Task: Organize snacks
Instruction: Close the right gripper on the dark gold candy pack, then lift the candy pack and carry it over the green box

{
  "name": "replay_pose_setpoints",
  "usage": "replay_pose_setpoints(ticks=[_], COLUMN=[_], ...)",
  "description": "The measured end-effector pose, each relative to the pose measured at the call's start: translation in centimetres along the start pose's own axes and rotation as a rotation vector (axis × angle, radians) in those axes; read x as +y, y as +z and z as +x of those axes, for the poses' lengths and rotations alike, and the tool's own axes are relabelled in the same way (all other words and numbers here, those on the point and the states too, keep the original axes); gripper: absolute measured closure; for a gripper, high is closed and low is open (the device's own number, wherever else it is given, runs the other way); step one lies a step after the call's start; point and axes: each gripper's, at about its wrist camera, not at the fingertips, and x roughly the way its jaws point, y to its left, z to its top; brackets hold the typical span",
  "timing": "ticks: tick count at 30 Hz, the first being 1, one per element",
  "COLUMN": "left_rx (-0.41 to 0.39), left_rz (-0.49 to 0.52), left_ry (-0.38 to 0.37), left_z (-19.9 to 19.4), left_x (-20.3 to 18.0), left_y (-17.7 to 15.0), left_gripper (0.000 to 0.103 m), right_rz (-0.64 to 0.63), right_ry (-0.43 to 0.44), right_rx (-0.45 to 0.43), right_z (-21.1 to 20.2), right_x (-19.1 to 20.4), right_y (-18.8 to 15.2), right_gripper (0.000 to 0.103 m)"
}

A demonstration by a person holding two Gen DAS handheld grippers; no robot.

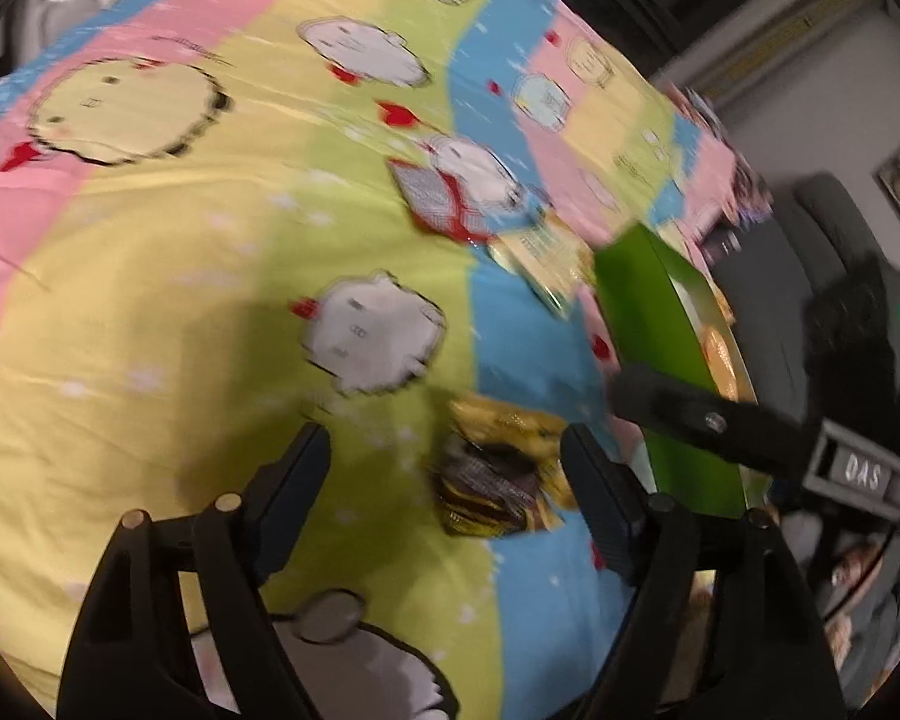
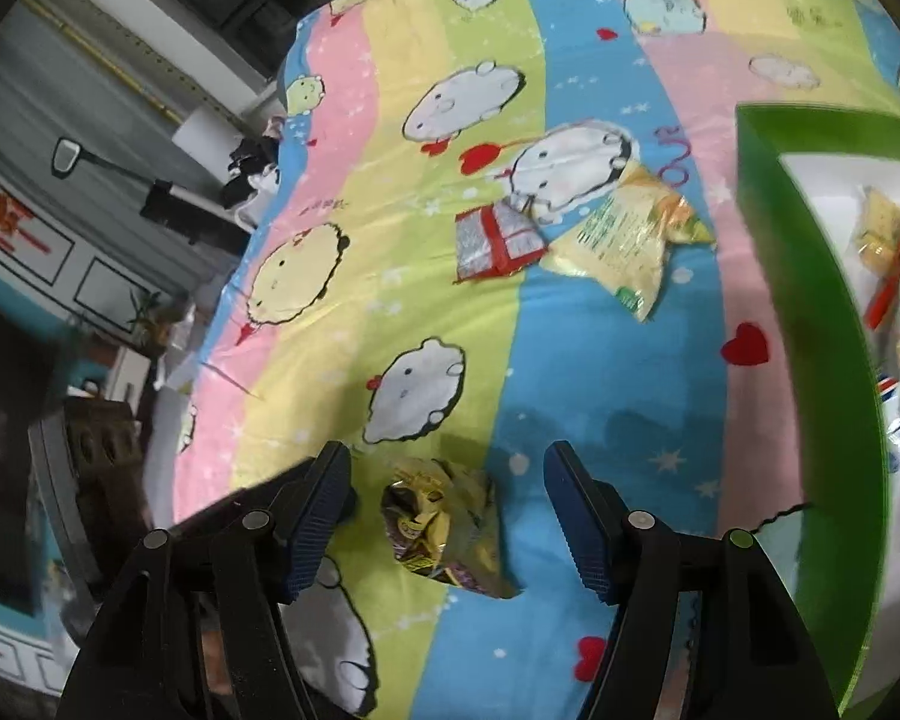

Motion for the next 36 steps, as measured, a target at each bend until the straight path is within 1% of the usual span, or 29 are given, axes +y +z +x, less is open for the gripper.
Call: replay_pose_setpoints(ticks=[4,6,7,9,12,13,15,17,19,21,24,25,27,30,32,36], left_rx=[0.071,0.087,0.091,0.098,0.112,0.110,0.093,0.078,0.052,0.022,-0.046,-0.065,-0.108,-0.145,-0.160,-0.183], left_rz=[0.035,0.049,0.060,0.078,0.072,0.072,0.081,0.066,0.047,0.055,0.104,0.121,0.175,0.248,0.293,0.369], left_ry=[-0.019,-0.009,-0.003,0.010,-0.014,-0.008,-0.007,-0.023,-0.049,-0.062,-0.068,-0.069,-0.075,-0.087,-0.100,-0.136], left_z=[1.5,1.9,2.1,2.6,3.4,3.6,3.5,3.1,2.5,1.9,0.7,0.5,-0.1,-0.2,-0.1,0.8], left_x=[-1.2,-1.6,-1.8,-2.2,-2.5,-2.5,-2.6,-2.5,-2.5,-3.0,-5.1,-5.7,-7.7,-10.4,-12.2,-15.4], left_y=[-0.9,-1.2,-1.3,-1.6,-1.9,-2.0,-2.0,-1.9,-1.6,-1.3,-0.9,-0.8,-0.4,0.3,0.7,1.5], left_gripper=[0.033,0.037,0.038,0.043,0.049,0.050,0.054,0.057,0.058,0.059,0.060,0.060,0.060,0.060,0.060,0.061], right_rz=[0.019,0.012,0.010,0.013,0.022,0.022,0.016,0.004,0.004,-0.011,-0.045,-0.058,-0.069,-0.077,-0.076,-0.040], right_ry=[0.038,0.030,0.020,0.012,0.029,0.029,0.017,0.008,0.011,0.005,-0.010,-0.019,-0.024,-0.047,-0.065,-0.090], right_rx=[0.089,0.109,0.116,0.137,0.191,0.200,0.190,0.172,0.142,0.108,0.036,-0.002,-0.055,-0.149,-0.196,-0.293], right_z=[2.0,2.7,3.0,3.7,5.2,5.5,5.7,5.4,4.8,3.9,2.0,0.9,-0.8,-3.9,-5.5,-8.9], right_x=[0.0,0.1,0.1,-0.1,-0.3,-0.4,-0.4,0.0,0.3,0.7,1.4,1.6,1.7,1.2,0.7,-1.6], right_y=[-0.4,-0.5,-0.7,-0.8,-1.1,-1.2,-1.2,-1.2,-1.1,-1.0,-0.6,-0.4,-0.1,0.3,0.5,1.1], right_gripper=[0.034,0.034,0.035,0.041,0.047,0.048,0.050,0.052,0.053,0.053,0.053,0.053,0.053,0.053,0.053,0.053])
